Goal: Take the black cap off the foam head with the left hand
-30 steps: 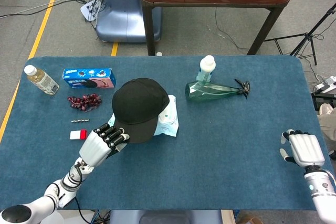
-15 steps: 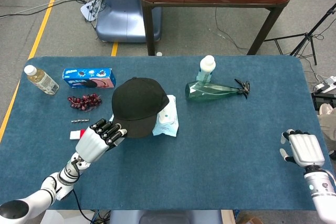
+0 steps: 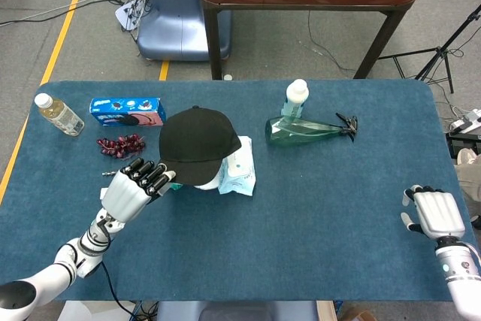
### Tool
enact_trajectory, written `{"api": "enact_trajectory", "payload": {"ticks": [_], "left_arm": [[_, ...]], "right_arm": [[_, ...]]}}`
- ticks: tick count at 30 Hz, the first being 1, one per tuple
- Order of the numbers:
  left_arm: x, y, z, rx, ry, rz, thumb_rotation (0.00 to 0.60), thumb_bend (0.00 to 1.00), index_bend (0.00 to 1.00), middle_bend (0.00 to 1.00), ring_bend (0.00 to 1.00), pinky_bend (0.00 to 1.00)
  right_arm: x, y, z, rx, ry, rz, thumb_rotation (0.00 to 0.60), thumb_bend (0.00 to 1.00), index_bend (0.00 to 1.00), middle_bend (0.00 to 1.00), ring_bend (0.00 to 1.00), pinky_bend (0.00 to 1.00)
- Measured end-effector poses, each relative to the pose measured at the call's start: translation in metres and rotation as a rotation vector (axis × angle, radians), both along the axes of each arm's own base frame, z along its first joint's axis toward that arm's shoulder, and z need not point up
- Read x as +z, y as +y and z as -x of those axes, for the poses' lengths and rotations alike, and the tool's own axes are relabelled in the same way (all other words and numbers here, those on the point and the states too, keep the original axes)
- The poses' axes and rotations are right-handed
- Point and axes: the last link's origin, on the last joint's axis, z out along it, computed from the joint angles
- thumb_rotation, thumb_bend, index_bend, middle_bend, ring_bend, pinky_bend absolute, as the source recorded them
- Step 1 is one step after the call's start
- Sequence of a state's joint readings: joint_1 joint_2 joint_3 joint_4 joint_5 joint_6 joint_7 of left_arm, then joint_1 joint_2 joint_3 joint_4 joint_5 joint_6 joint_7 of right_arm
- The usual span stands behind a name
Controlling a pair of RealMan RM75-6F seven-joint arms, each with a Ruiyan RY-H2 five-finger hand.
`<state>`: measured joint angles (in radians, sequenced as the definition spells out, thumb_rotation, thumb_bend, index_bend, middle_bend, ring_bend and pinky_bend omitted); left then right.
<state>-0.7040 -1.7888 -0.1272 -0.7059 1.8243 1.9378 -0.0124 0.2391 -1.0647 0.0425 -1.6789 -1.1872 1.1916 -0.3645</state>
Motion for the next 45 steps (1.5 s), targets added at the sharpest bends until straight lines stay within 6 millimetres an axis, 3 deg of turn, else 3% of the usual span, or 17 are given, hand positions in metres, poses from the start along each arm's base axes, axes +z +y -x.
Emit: {"api": "enact_trajectory", "payload": {"ticks": [10, 23, 31, 45], "left_arm": [[0.018, 0.021, -0.01, 0.013, -0.001, -0.044, 0.6, 0.59, 0.62, 0.7, 0.68, 0.75], [0.026, 0.031, -0.02, 0.017, -0.001, -0.077, 0.6, 0.59, 0.62, 0.7, 0.68, 0.75], [0.033, 0.047, -0.027, 0.054, 0.021, -0.107, 0.6, 0.59, 0.62, 0.7, 0.68, 0.75], [0.061, 0.076, -0.014, 0.164, 0.01, -0.191, 0.6, 0.58, 0.62, 0.7, 0.68, 0.76]], "right_arm": [[0.0, -0.001, 0.001, -0.006, -0.001, -0.001, 0.6, 0.33, 0.49, 0.39, 0.34, 0.4], [-0.001, -0.001, 0.002, -0.008, -0.001, -0.004, 0.6, 0.33, 0.49, 0.39, 0.34, 0.4], [0.0, -0.002, 0.002, -0.009, -0.002, -0.004, 0.6, 0.33, 0.49, 0.39, 0.34, 0.4], [0.0, -0.001, 0.002, -0.009, -0.002, -0.005, 0.6, 0.33, 0.49, 0.39, 0.34, 0.4]]}}
